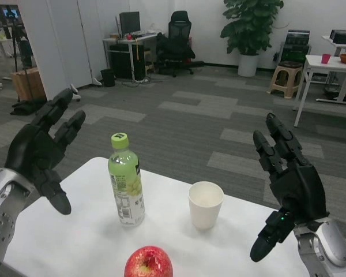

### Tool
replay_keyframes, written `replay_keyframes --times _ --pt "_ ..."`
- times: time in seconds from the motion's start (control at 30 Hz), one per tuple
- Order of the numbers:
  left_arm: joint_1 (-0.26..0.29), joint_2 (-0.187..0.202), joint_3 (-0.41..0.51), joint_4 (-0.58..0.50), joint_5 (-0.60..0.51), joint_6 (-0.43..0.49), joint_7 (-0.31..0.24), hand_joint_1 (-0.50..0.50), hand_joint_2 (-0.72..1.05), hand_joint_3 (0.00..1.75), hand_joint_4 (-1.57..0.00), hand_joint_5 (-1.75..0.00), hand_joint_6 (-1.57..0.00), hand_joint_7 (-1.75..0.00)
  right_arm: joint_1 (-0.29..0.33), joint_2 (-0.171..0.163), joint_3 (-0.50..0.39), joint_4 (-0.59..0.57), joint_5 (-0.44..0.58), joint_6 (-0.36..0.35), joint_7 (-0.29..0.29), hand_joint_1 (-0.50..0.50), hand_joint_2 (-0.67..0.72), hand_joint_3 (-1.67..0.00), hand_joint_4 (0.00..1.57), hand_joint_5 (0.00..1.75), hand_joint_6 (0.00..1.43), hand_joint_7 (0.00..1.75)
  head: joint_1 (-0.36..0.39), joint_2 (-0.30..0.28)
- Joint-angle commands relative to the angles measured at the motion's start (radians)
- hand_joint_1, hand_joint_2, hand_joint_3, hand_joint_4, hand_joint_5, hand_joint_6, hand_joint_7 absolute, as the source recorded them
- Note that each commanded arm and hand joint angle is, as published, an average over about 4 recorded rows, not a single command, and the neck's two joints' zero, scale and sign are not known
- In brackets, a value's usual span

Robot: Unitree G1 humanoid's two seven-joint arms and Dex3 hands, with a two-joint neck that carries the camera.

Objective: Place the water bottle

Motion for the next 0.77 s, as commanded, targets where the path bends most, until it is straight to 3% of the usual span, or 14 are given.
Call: replay_keyframes --times 0.03,0.77 --pt "0.026 -0.011 0.013 -0.032 0.001 0.023 -0.001 -0.48 -0.64 0.07 0.0 -0.1 0.0 0.0 0.005 0.001 -0.024 -0.036 0.003 -0.014 -0.001 -0.46 0.66 0.0 0.0 0.0 0.0 0.0 -0.002 0.001" --pt "0.056 -0.018 0.005 -0.049 -0.019 0.051 -0.003 -0.48 -0.55 0.09 0.0 -0.1 0.0 0.0 0.018 0.001 -0.05 -0.069 -0.004 -0.014 -0.001 -0.46 0.66 0.0 0.0 0.0 0.0 0.0 0.001 -0.004"
